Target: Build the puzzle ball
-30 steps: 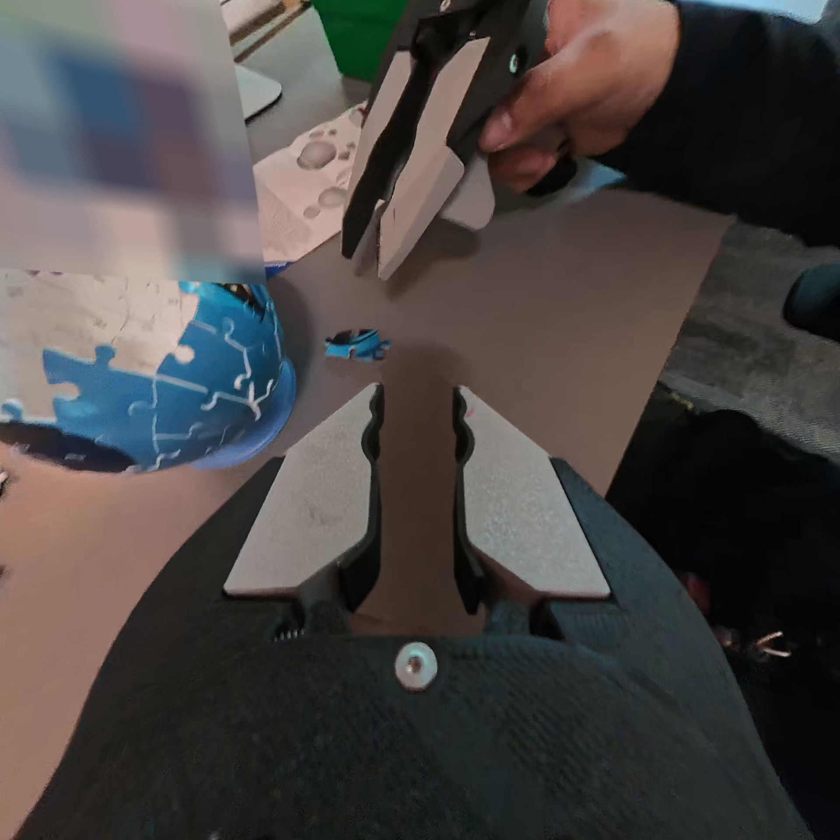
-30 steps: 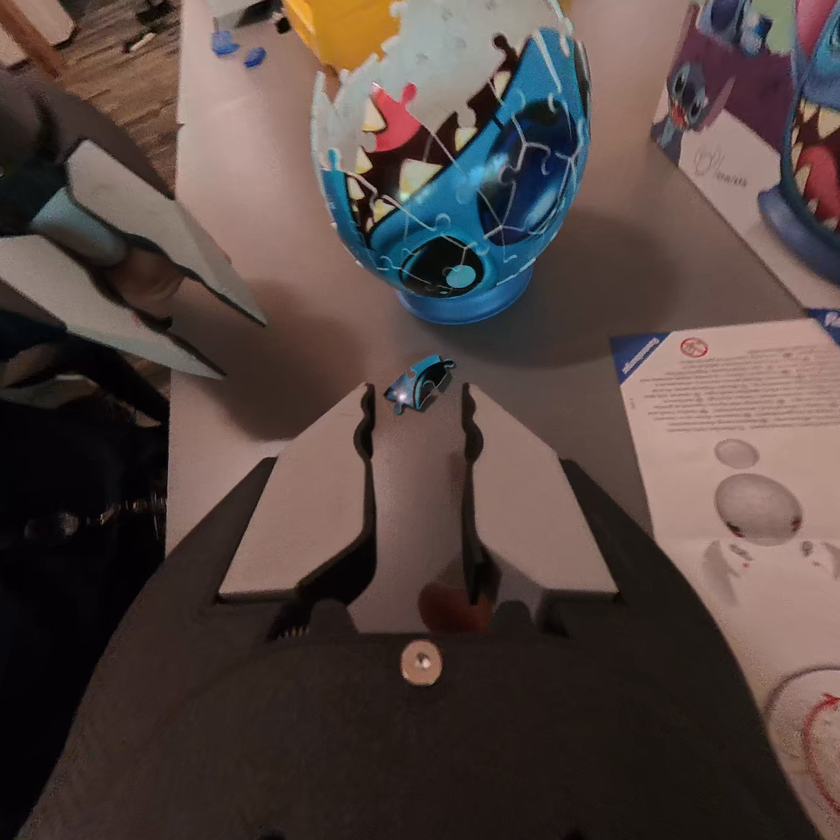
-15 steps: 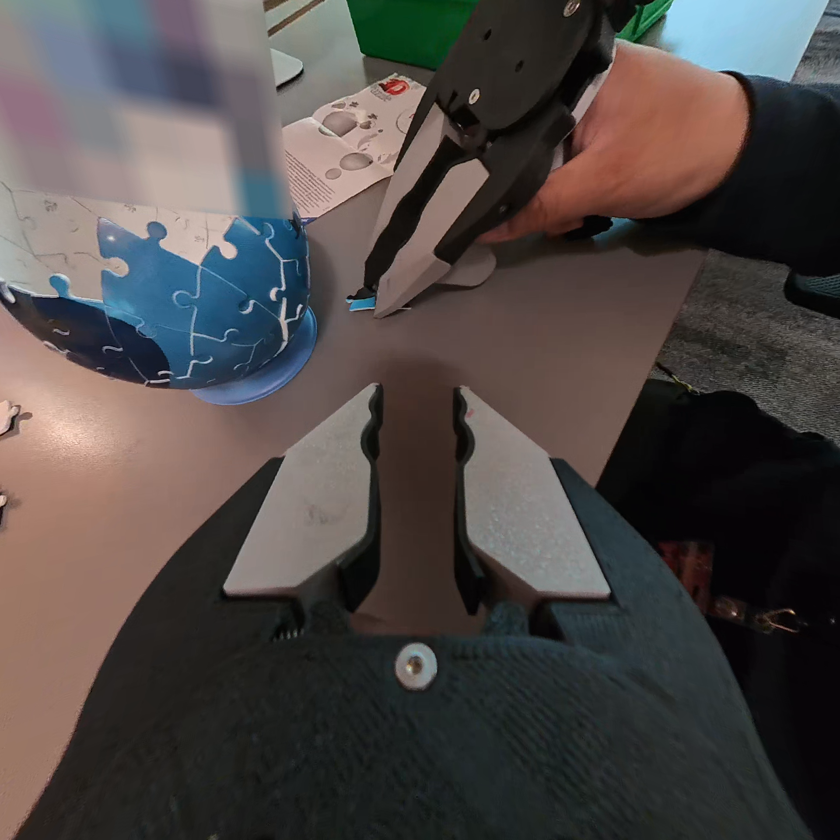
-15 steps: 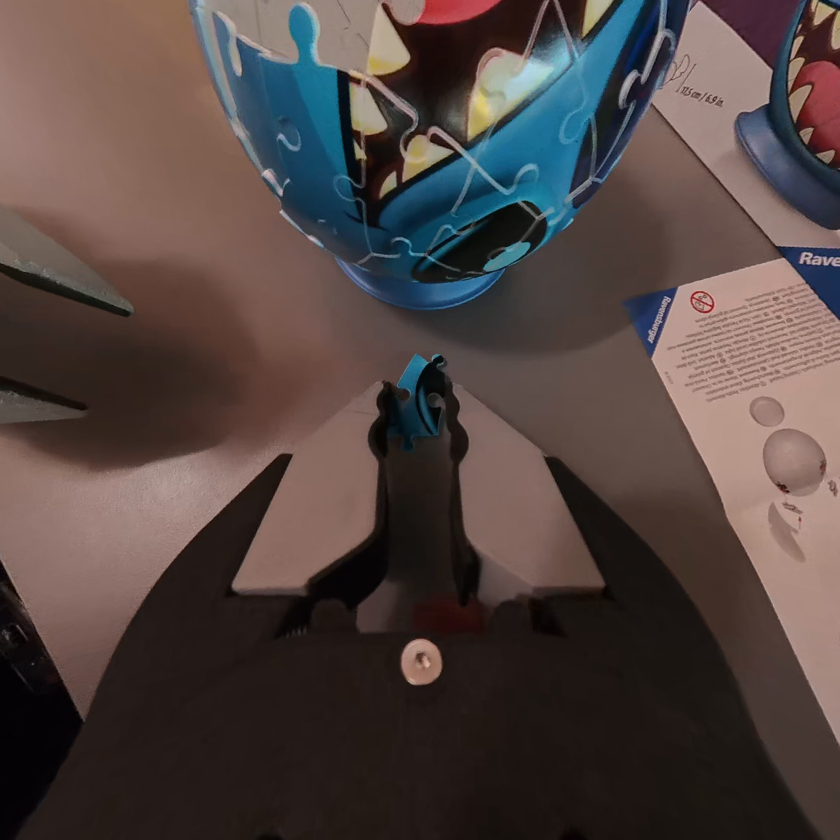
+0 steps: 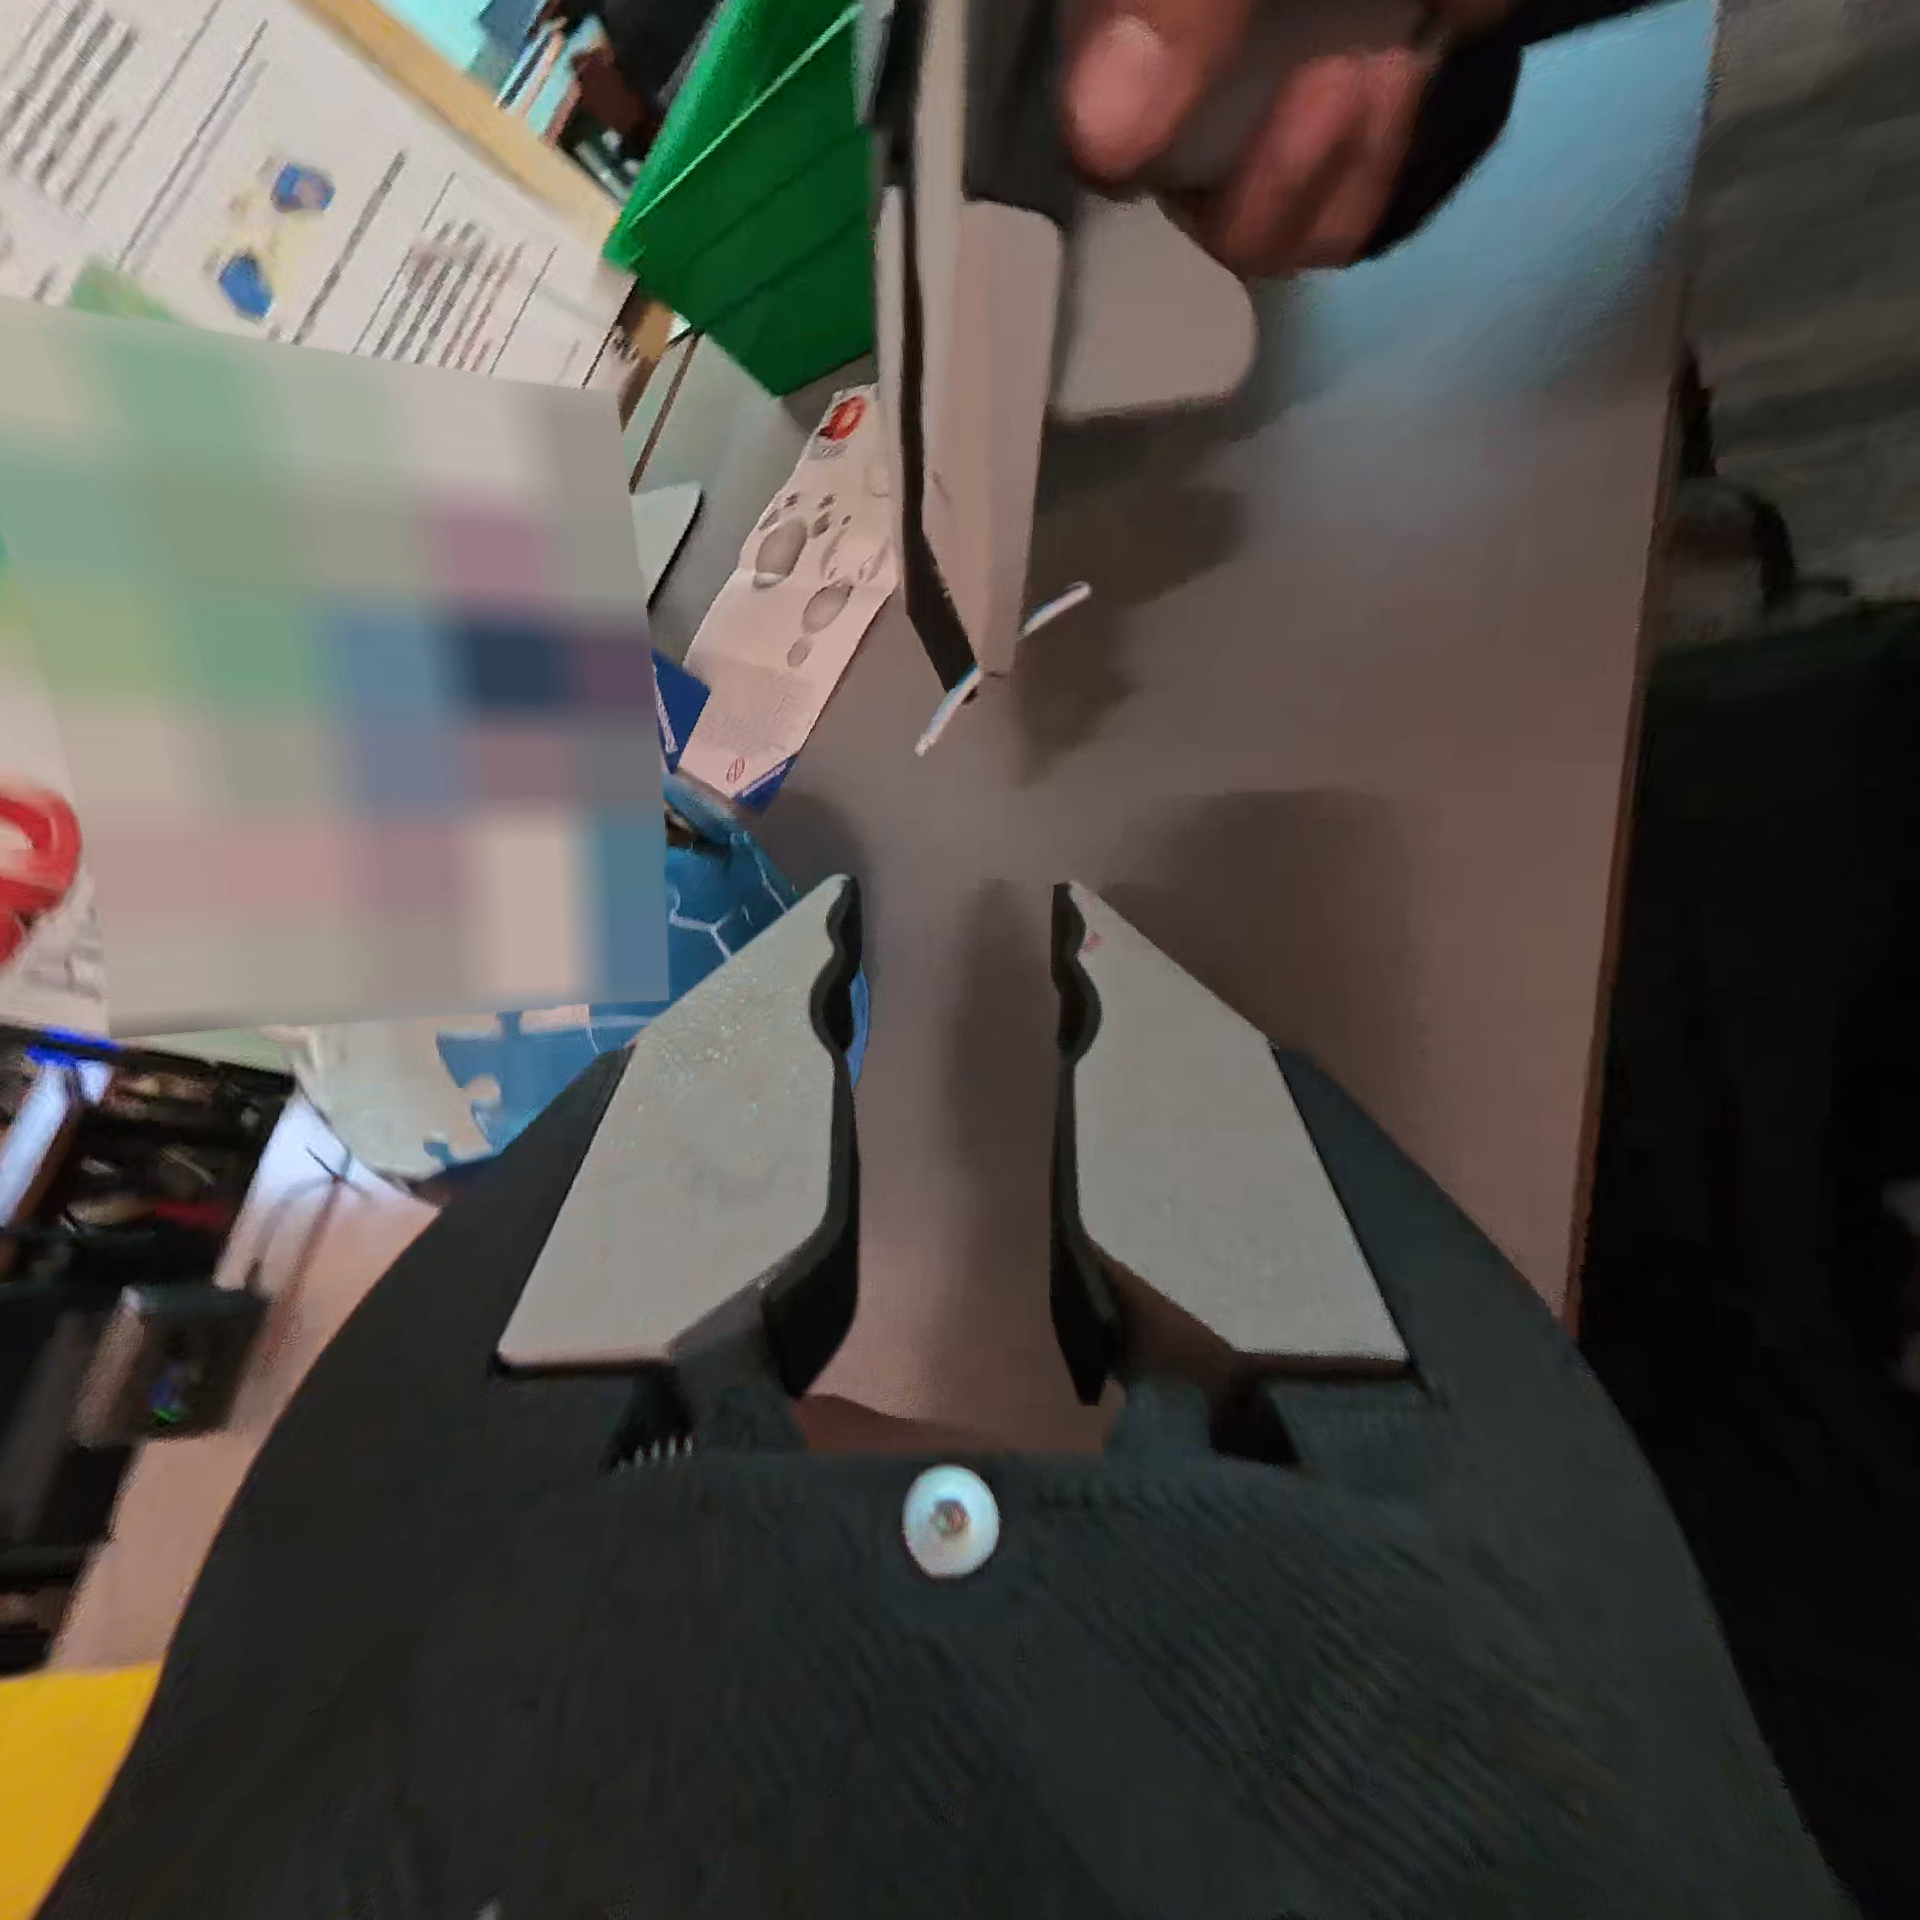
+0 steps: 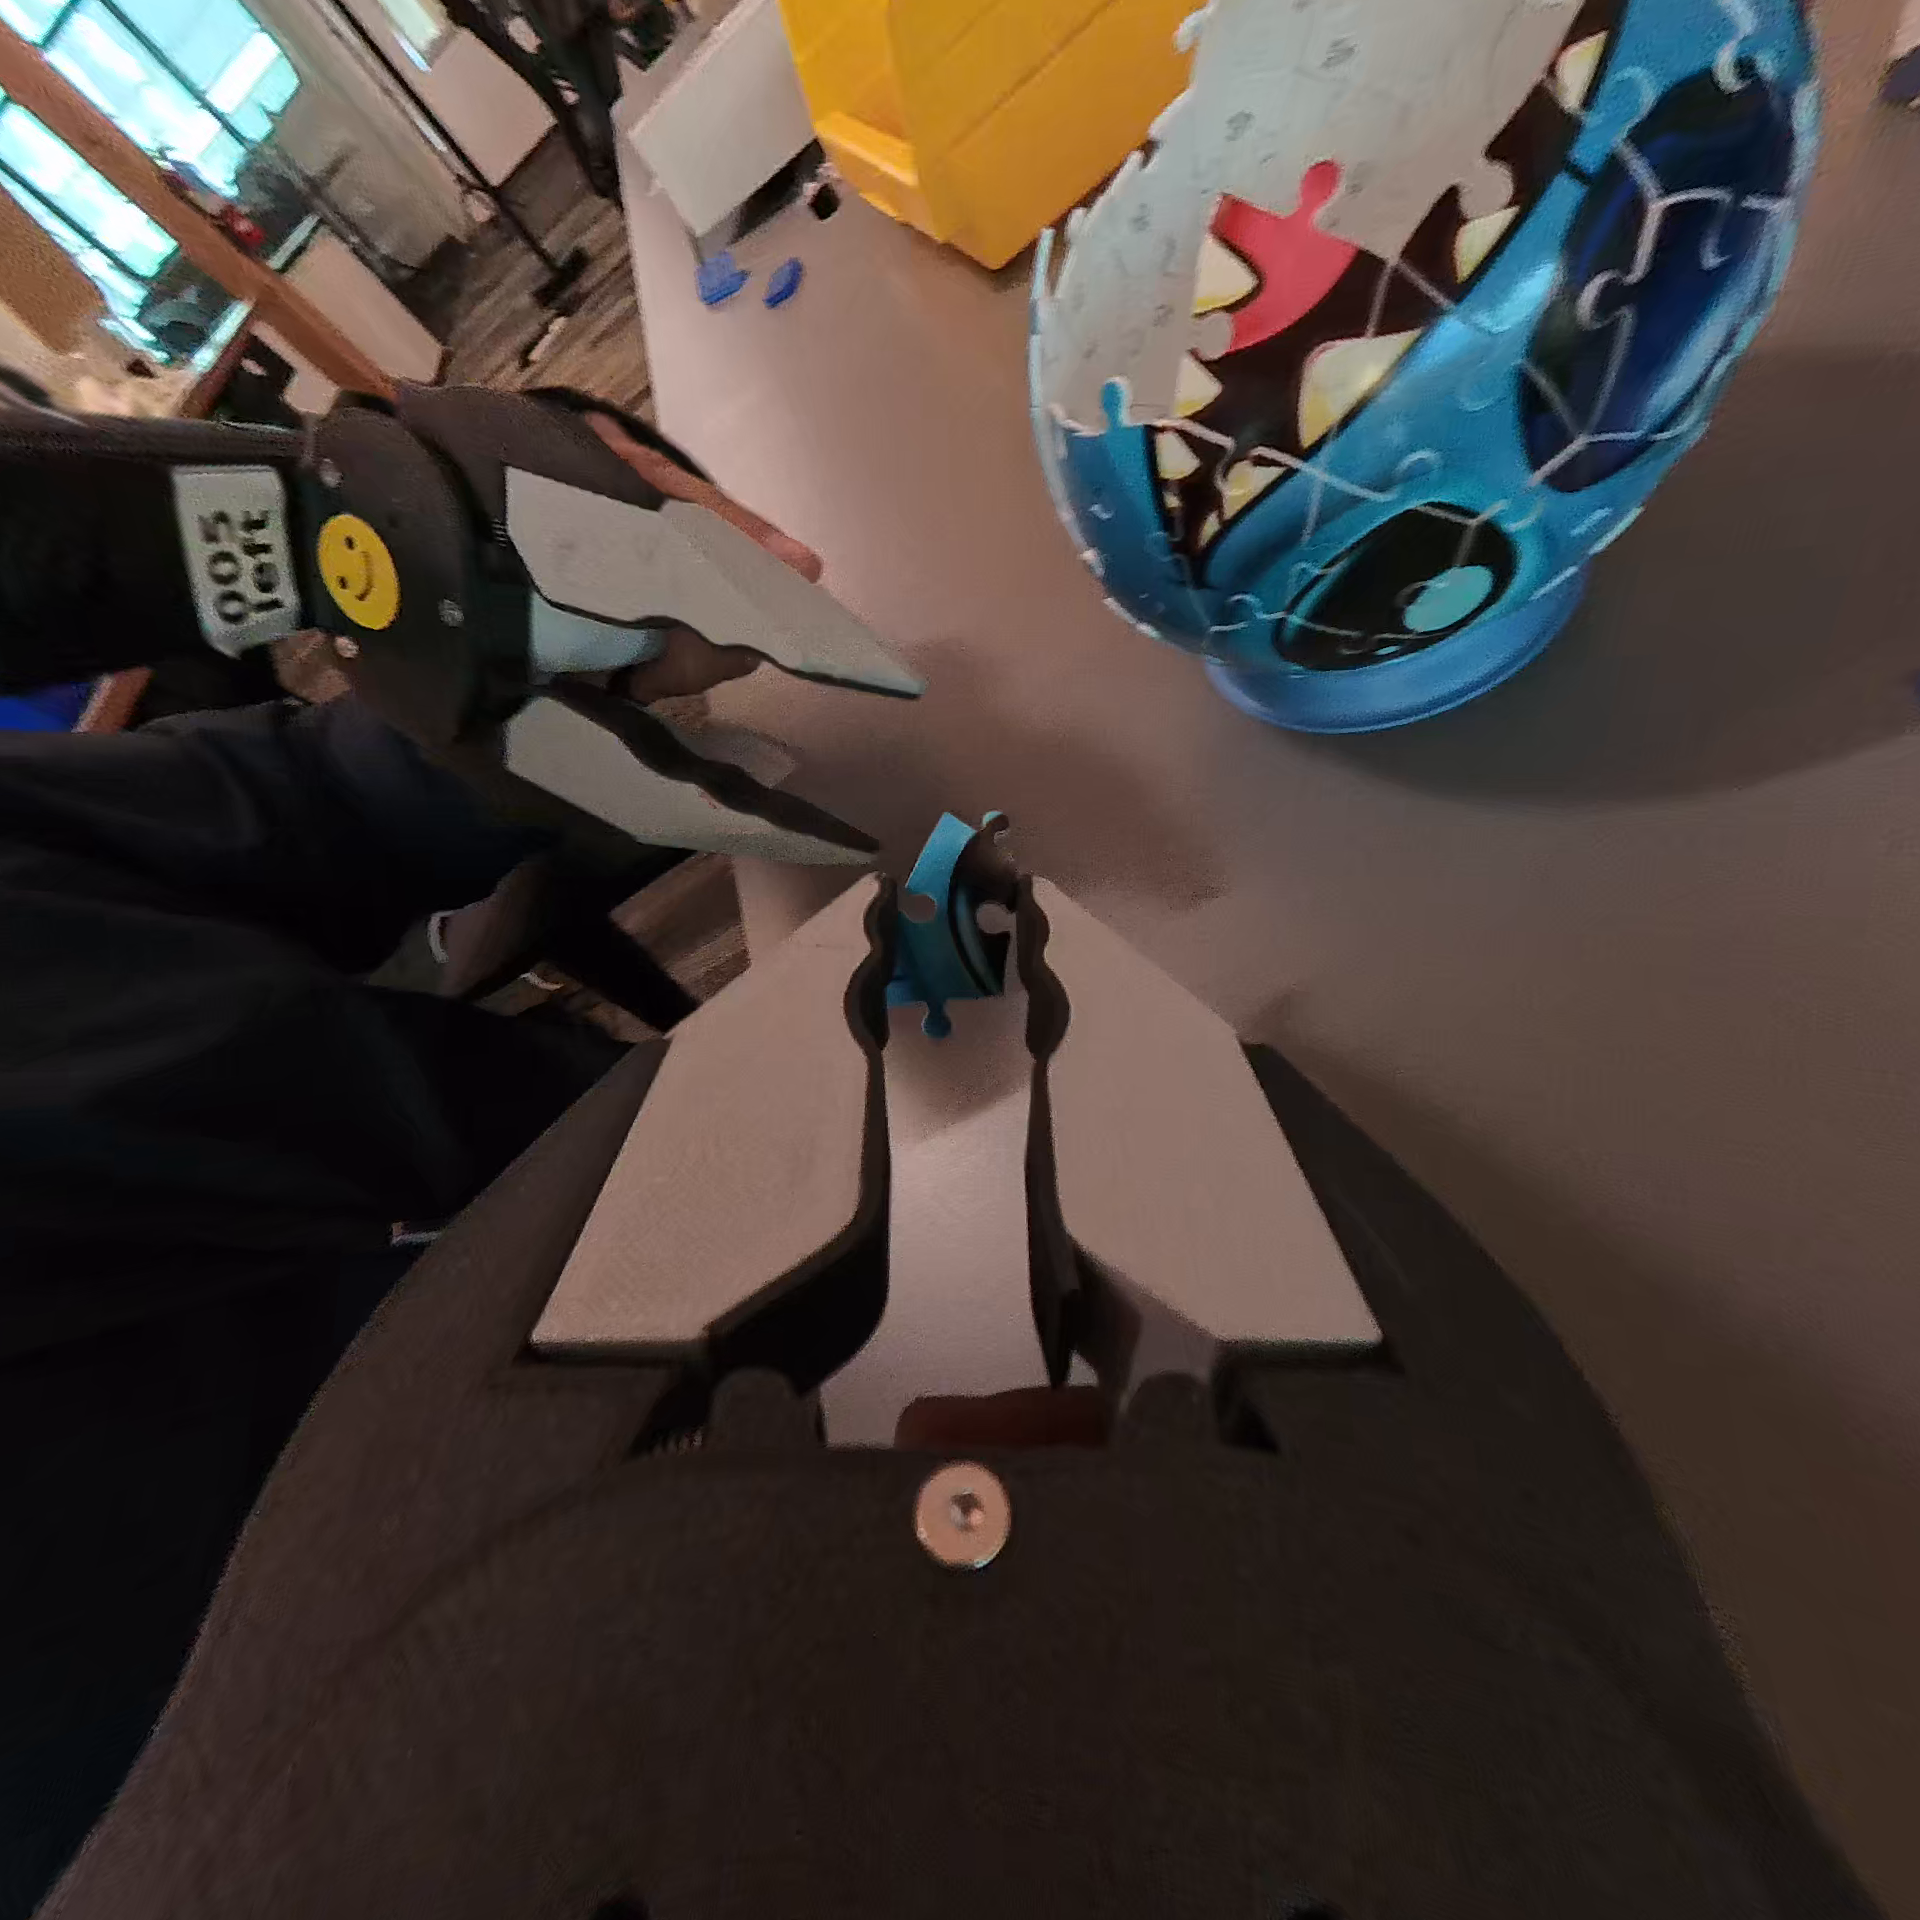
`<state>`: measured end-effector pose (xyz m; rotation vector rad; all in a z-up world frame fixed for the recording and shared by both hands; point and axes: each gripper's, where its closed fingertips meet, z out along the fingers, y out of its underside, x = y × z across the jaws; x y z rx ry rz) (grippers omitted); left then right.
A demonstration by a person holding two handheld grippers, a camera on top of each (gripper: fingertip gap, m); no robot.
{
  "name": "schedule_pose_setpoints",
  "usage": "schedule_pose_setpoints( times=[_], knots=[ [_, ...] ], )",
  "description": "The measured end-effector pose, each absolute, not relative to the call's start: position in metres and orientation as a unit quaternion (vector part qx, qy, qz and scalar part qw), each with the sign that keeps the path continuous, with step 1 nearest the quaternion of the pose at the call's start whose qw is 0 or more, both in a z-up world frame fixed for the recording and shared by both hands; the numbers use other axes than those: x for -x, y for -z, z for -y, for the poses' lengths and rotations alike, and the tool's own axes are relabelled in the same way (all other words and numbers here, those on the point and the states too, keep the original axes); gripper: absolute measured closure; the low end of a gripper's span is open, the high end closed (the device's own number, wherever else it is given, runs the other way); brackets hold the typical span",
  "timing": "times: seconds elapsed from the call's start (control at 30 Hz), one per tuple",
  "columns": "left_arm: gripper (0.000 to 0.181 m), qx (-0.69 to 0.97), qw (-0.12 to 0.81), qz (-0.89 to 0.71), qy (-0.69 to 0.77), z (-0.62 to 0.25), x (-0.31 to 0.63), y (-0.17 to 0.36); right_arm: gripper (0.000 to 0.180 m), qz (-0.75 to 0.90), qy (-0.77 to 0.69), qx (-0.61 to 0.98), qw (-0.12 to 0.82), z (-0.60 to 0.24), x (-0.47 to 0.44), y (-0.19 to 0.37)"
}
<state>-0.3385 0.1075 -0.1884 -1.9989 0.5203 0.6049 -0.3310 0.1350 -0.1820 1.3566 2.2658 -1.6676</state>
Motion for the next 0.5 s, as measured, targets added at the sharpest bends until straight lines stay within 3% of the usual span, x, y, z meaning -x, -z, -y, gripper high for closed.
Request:
schedule_pose_setpoints(
  times=[0.17, 0.5],
  knots=[
    [0.136, 0.799, 0.442, -0.294, -0.282, -0.121, 0.335, 0.181, 0.161, -0.731, 0.532, -0.42, 0.08, -0.127, 0.316, 0.183],
    [0.158, 0.788, 0.429, -0.352, -0.267, -0.138, 0.326, 0.186, 0.161, -0.733, 0.525, -0.413, 0.128, -0.123, 0.314, 0.186]
  ],
)
